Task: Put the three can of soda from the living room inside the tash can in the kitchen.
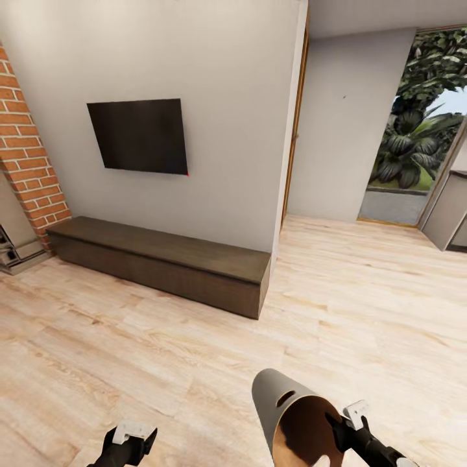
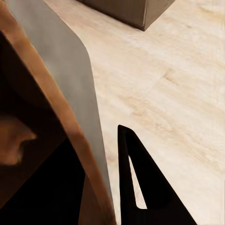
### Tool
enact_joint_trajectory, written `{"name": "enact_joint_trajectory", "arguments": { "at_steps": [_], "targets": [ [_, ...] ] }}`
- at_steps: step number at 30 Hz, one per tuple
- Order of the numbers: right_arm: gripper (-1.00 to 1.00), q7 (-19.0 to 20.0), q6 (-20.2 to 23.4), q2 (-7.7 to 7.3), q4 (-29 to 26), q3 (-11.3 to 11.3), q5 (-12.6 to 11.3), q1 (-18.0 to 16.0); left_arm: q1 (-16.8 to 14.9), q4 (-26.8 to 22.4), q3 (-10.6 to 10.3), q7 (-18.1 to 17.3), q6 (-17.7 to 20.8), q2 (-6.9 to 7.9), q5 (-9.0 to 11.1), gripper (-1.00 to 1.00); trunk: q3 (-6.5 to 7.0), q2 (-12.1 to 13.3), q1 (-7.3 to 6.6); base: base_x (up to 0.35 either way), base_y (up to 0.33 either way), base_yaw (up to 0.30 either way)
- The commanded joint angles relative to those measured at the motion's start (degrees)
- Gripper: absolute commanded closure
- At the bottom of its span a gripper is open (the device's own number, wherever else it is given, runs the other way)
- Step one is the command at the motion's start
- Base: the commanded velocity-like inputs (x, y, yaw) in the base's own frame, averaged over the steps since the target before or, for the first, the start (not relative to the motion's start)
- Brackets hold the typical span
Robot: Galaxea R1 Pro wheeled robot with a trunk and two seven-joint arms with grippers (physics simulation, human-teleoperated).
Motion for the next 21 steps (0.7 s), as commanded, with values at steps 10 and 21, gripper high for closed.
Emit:
{"name": "enact_joint_trajectory", "arguments": {
  "at_steps": [10,21],
  "targets": [
    [1.00,-4.0,0.4,5.38,-1.5,1.7,-0.7,-1.6,0.0,0.0,0.2,0.0,-0.2,0.10,0.2,-1.00,1.81,4.0,-2.21,0.000,0.000,0.000],
    [1.00,-5.4,0.0,1.45,-0.9,2.9,-0.8,-1.5,0.1,0.0,0.3,0.0,-3.2,0.02,0.2,-1.00,2.35,5.2,-2.87,0.000,0.000,0.000]
  ]
}}
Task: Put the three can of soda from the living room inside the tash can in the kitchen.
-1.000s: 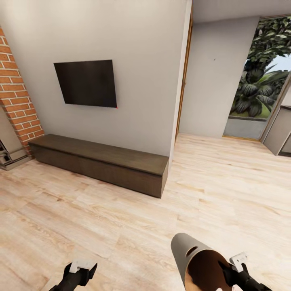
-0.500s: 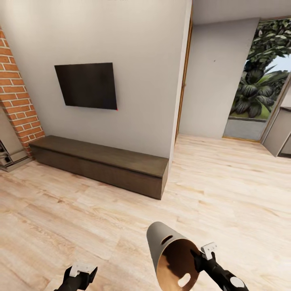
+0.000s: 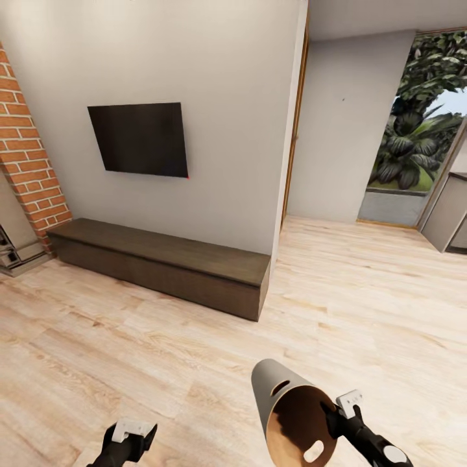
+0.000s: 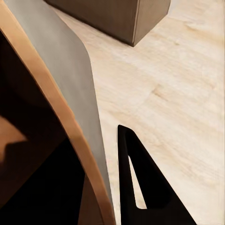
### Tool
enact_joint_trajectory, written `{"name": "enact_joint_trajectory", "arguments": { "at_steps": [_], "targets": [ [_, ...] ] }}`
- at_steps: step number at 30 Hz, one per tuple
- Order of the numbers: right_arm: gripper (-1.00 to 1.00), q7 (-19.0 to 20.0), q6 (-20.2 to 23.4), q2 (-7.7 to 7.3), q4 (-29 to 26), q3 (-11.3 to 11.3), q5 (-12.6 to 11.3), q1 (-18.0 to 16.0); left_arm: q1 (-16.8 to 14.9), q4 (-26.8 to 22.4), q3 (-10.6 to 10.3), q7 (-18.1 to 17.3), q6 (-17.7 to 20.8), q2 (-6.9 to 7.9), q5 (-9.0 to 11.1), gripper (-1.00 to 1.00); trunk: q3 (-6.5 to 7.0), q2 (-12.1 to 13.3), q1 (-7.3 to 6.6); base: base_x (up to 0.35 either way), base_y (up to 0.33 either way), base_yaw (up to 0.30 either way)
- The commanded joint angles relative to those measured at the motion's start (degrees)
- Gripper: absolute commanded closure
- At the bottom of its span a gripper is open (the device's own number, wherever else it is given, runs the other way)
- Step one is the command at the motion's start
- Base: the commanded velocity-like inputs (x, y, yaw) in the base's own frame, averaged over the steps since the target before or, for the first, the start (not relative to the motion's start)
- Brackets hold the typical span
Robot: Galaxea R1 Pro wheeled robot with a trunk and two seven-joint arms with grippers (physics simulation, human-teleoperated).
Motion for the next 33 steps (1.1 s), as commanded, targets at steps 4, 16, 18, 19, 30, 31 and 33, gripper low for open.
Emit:
{"name": "enact_joint_trajectory", "arguments": {
  "at_steps": [4,16,18,19,30,31,33],
  "targets": [
    [1.00,0.0,0.0,-0.26,-0.1,-0.3,-0.7,0.0,0.0,0.0,0.0,0.0,-1.1,0.00,-0.1,-1.00,0.01,0.0,0.00,0.000,0.000,0.000],
    [1.00,-5.1,0.5,2.14,-0.2,-5.7,-2.7,0.0,0.0,0.0,0.0,0.0,-1.4,0.00,0.2,-1.00,-0.08,0.0,0.00,0.000,0.000,0.036],
    [1.00,-5.5,0.5,2.36,-0.1,-5.7,-2.7,0.0,0.0,0.0,0.0,0.0,-1.4,0.00,0.2,-1.00,-0.15,0.0,0.00,0.000,0.000,0.145],
    [1.00,-5.5,0.5,2.38,-0.1,-5.6,-2.7,0.0,0.0,0.0,0.0,0.0,-1.4,0.00,0.2,-1.00,-0.18,0.0,0.00,0.000,0.000,0.160],
    [1.00,-5.7,0.4,2.54,-0.1,-5.6,-2.6,0.0,0.0,0.0,0.0,0.0,-1.4,-0.07,-0.1,-1.00,-0.60,0.0,0.00,0.000,0.000,0.192],
    [1.00,-5.7,0.4,2.54,0.0,-5.6,-2.5,0.0,0.0,0.0,0.0,0.0,-1.4,-0.04,-0.1,-1.00,-0.64,0.0,0.00,0.000,0.000,0.211],
    [1.00,-5.7,0.4,2.54,0.0,-5.6,-2.5,0.0,0.0,0.0,0.0,0.0,-1.4,-0.06,-0.1,-1.00,-0.72,0.0,0.00,0.000,0.000,0.212]
  ]
}}
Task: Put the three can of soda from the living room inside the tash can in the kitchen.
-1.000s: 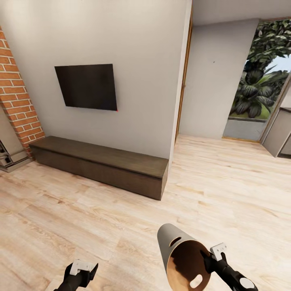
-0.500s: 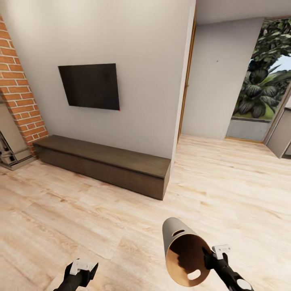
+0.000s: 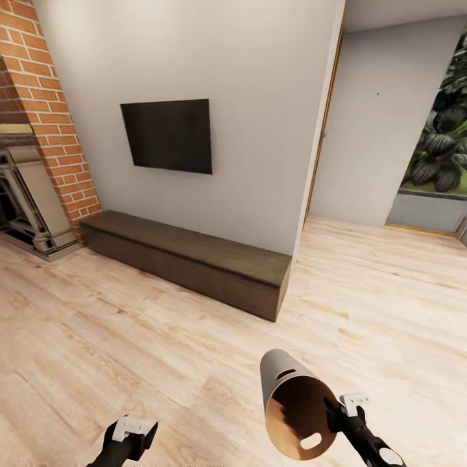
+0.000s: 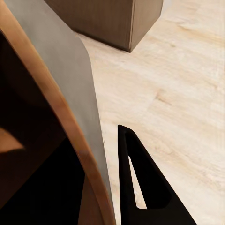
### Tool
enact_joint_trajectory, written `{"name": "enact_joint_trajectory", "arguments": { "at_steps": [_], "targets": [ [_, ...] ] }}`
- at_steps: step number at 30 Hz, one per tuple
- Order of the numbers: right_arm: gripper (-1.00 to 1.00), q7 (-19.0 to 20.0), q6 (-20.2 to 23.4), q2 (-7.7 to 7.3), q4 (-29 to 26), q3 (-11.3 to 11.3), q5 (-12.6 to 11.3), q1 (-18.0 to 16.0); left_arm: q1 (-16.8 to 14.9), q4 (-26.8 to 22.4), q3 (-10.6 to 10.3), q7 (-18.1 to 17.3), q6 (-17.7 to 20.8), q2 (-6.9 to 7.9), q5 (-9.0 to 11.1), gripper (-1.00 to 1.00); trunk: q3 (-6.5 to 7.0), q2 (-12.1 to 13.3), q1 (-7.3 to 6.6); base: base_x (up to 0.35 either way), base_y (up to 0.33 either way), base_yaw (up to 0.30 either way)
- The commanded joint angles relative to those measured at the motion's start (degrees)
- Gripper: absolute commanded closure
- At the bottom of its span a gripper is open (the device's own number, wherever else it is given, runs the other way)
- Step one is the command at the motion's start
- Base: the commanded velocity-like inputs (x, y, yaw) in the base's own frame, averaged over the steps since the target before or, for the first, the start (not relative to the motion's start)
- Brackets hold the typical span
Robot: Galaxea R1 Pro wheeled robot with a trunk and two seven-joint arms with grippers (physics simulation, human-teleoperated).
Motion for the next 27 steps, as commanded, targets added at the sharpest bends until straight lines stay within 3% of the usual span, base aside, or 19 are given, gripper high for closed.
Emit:
{"name": "enact_joint_trajectory", "arguments": {
  "at_steps": [1,14,27],
  "targets": [
    [1.00,0.1,0.0,0.01,0.0,-0.1,-0.3,0.0,0.0,0.0,0.0,0.0,0.0,-0.01,-0.1,-1.00,-0.03,0.0,0.00,0.000,0.000,0.214],
    [1.00,0.1,-0.1,0.01,0.3,0.0,-0.3,0.0,0.0,0.0,0.0,0.1,0.0,-0.03,-0.1,-1.00,-0.55,0.0,0.00,0.000,0.000,0.215],
    [1.00,0.0,0.0,0.01,0.5,2.4,-0.4,0.0,0.0,0.1,0.0,0.1,-0.1,-0.03,-0.2,-1.00,-1.07,0.0,0.00,0.000,0.000,0.215]
  ]
}}
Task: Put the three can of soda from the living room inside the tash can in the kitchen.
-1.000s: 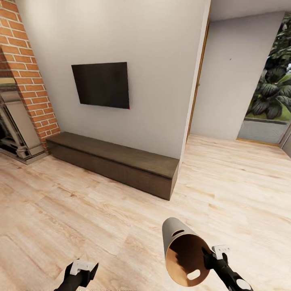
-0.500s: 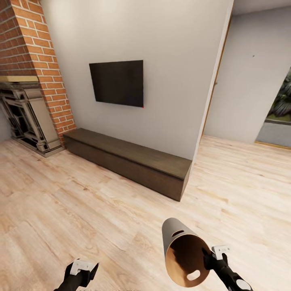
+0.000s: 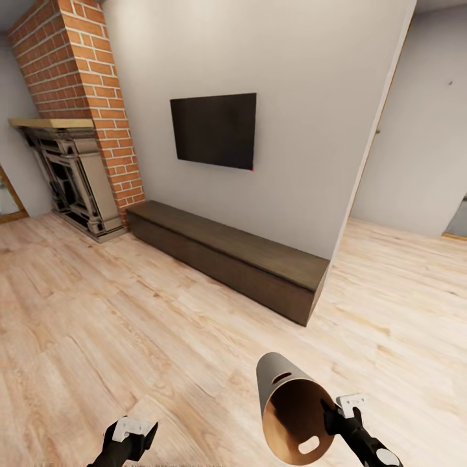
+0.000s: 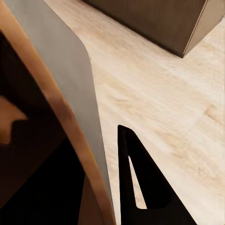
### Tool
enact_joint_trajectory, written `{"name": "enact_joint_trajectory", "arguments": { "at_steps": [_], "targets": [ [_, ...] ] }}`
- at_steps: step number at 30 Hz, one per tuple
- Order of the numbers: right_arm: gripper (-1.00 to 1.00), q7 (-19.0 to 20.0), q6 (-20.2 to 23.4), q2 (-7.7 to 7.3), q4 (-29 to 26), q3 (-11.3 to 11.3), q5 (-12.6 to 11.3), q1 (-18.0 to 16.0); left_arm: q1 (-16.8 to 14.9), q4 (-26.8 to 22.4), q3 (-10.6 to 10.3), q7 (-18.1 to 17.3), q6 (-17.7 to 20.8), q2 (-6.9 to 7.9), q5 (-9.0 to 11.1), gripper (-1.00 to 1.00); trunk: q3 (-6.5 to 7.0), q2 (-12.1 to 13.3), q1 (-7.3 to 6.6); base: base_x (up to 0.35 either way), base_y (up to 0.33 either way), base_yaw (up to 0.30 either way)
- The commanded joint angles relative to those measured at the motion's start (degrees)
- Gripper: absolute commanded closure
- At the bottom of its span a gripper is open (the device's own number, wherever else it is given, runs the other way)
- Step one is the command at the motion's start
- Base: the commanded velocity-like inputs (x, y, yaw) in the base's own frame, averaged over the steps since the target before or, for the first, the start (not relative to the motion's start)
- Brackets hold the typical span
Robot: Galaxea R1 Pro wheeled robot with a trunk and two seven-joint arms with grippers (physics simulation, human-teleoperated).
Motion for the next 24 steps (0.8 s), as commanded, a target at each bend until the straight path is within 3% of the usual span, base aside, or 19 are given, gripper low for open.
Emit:
{"name": "enact_joint_trajectory", "arguments": {
  "at_steps": [1,24],
  "targets": [
    [1.00,0.1,0.0,0.01,-0.1,-0.1,-0.3,0.0,0.0,0.0,0.0,0.0,0.0,0.00,0.0,-1.00,-0.03,0.0,0.00,0.000,0.000,0.215],
    [1.00,0.0,-0.2,0.01,0.8,1.0,-0.3,0.0,0.0,-0.8,0.3,-0.3,0.0,0.39,0.9,-1.00,-0.99,0.0,0.00,0.000,0.000,0.215]
  ]
}}
